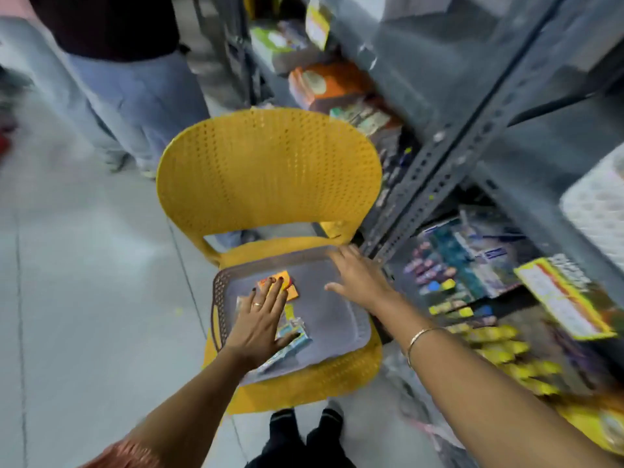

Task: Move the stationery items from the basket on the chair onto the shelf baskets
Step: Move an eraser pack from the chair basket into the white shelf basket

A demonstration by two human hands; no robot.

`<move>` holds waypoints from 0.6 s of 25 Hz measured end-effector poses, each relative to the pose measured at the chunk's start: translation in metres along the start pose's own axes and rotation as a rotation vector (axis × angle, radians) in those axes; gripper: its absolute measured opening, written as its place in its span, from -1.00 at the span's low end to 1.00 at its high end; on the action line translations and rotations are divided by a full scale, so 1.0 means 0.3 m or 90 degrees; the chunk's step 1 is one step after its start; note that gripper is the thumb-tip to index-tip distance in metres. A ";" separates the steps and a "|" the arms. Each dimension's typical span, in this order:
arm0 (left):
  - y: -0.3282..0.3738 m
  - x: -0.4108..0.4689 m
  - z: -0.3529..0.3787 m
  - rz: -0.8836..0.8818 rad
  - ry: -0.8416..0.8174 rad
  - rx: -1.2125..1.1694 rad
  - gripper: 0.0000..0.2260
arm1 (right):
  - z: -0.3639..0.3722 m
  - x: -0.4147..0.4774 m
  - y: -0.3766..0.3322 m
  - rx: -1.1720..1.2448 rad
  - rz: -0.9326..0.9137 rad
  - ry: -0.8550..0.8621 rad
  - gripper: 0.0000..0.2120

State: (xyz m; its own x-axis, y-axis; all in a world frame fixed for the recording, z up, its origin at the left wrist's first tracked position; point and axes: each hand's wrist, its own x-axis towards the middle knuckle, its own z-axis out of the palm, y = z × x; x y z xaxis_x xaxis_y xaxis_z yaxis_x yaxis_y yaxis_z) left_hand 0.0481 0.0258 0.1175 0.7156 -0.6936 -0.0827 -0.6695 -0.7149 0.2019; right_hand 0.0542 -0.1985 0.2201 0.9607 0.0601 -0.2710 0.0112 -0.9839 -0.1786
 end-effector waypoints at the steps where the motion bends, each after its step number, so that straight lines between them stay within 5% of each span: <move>1: -0.022 -0.040 0.049 -0.011 -0.024 0.001 -0.22 | 0.079 0.027 -0.018 0.001 -0.022 -0.040 -0.43; 7: -0.057 -0.239 0.317 -0.042 -0.147 -0.003 -0.19 | 0.502 0.098 -0.112 -0.039 -0.125 -0.246 -0.39; 15: -0.061 -0.284 0.404 -0.096 -0.168 -0.002 -0.31 | 0.704 0.128 -0.125 -0.092 -0.210 -0.226 -0.35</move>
State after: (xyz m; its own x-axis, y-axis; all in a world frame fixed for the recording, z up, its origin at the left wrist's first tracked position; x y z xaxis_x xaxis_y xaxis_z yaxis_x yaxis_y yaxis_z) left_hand -0.0247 0.0871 0.0025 0.7304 -0.5792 -0.3621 -0.5588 -0.8115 0.1710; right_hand 0.0321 -0.1238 0.0168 0.7467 0.4005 -0.5311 0.3606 -0.9147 -0.1827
